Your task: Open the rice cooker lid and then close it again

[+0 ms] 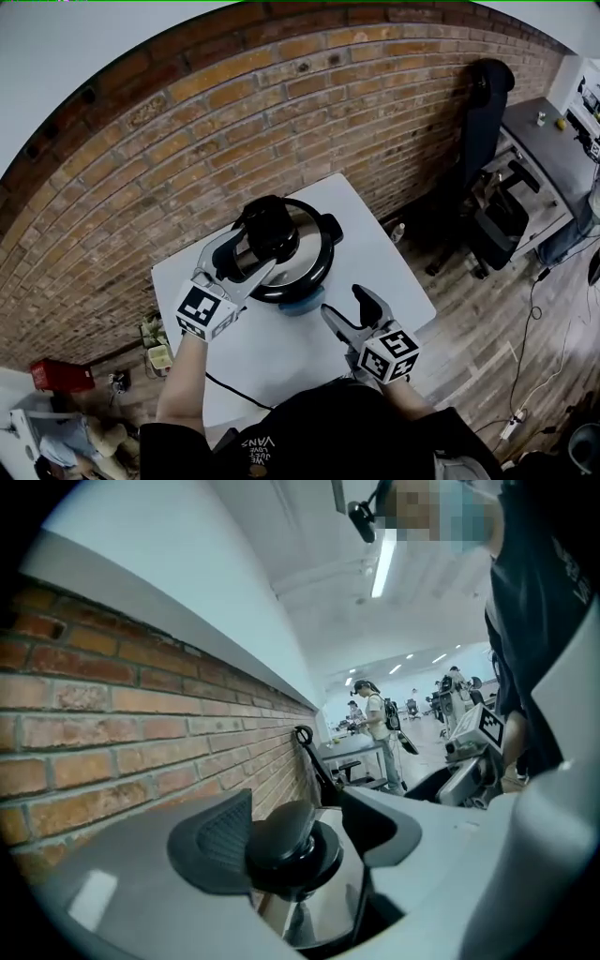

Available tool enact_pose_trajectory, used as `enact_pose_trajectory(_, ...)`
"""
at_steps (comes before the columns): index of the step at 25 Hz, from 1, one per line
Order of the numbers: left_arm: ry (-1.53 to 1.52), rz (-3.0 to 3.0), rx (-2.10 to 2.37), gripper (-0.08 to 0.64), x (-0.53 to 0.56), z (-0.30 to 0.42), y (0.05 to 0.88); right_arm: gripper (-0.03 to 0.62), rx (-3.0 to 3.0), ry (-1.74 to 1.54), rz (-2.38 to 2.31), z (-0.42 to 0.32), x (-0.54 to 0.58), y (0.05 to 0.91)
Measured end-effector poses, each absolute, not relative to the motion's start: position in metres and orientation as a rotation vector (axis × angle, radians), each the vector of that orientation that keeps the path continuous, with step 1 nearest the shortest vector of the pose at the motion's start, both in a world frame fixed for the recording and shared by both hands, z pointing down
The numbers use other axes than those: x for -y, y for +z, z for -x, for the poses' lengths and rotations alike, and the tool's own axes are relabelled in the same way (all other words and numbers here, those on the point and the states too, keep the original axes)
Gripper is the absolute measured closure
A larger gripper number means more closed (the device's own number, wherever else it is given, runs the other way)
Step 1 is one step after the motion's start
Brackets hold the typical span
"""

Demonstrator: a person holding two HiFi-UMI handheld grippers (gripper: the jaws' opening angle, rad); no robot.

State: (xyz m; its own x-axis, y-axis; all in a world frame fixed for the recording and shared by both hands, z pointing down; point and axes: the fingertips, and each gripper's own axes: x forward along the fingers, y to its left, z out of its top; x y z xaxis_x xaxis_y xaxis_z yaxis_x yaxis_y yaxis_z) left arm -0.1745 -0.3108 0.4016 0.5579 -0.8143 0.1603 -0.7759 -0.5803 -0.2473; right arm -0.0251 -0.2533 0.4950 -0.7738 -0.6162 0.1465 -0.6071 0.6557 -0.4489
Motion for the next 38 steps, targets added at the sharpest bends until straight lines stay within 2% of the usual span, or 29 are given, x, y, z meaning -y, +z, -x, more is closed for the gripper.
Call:
enact_pose_trajectory(14, -0.893, 2.838, -0.930, 0.281, 0.365, 0.146, 0.460, 0.247, -2.737, -0.797, 1.208, -0.013, 0.255, 0.508)
enact_pose_trajectory(28, -0.943, 2.935, -0.807, 0.282, 0.366, 0.143, 0.465, 0.249, -2.670, -0.861, 1.296, -0.019, 0.241, 0.520)
enact_pose_trajectory(38, -0.926, 2.943, -0.421, 0.282, 0.358, 0.141, 0.465, 0.249, -2.642, -0.867, 1.379, -0.029, 0.234, 0.524)
